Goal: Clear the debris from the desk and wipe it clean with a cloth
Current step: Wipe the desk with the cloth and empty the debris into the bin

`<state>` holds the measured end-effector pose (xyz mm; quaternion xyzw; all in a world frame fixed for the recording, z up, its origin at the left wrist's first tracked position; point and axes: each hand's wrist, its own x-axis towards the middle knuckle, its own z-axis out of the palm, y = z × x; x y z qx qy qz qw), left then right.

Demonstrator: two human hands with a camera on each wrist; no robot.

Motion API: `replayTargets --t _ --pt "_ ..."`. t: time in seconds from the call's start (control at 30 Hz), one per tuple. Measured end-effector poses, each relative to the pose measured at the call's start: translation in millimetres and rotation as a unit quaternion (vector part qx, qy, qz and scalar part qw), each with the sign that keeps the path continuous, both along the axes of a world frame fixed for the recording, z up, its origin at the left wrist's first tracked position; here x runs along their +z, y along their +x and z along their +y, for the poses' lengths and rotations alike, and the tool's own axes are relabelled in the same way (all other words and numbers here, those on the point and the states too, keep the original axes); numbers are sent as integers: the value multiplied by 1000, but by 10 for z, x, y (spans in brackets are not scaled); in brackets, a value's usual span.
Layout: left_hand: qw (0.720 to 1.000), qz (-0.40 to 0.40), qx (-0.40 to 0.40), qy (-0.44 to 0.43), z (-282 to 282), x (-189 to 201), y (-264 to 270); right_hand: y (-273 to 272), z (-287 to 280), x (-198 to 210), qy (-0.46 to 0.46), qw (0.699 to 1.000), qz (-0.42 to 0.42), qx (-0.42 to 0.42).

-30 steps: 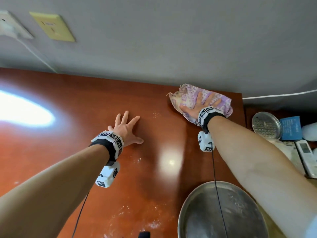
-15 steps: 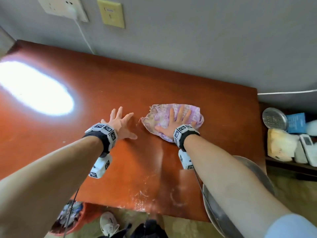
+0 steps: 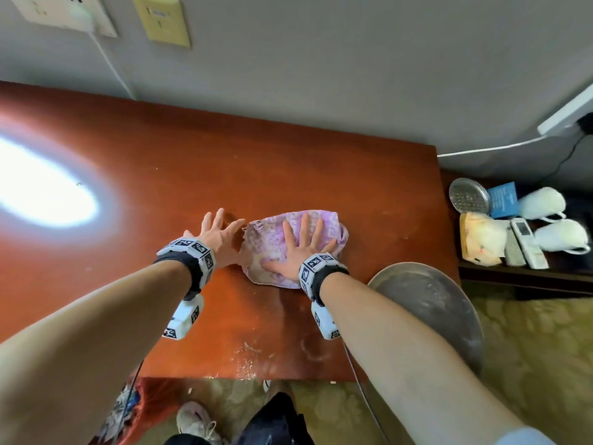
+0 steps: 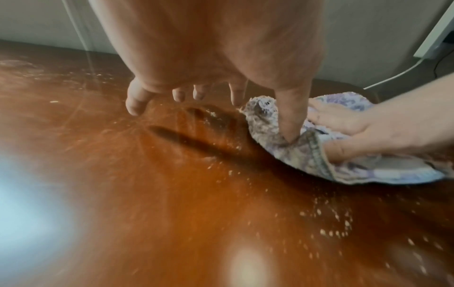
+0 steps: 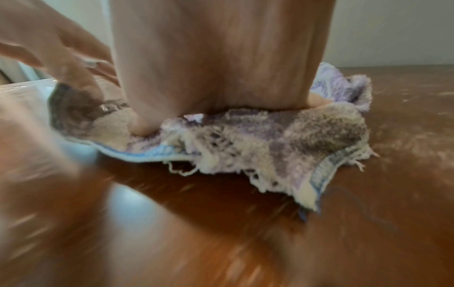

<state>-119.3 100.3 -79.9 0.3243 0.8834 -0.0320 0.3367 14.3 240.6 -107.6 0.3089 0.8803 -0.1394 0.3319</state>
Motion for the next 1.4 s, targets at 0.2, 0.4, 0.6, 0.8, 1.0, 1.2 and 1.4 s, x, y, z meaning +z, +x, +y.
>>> replayTargets --t 0.2,0.4,0.6,0.8,1.0,1.2,1.4 --pt "999 25 26 16 510 -107 -45 -238 997 -78 19 999 -2 -33" --pt "999 22 30 18 901 -79 -39 -64 2039 59 20 994 -23 -103" --pt "999 10 31 12 982 -40 42 422 2430 82 45 982 -46 -178" --pt "999 8 41 17 664 -12 86 418 1970 55 36 977 -22 -209" --pt "998 10 60 25 -20 36 58 173 1109 53 25 983 -24 -178" --pt "998 25 40 41 -801 63 84 72 -139 18 9 993 -1 -115" --pt "1000 23 -4 18 -1243 54 176 351 -1142 -64 6 998 -1 -57"
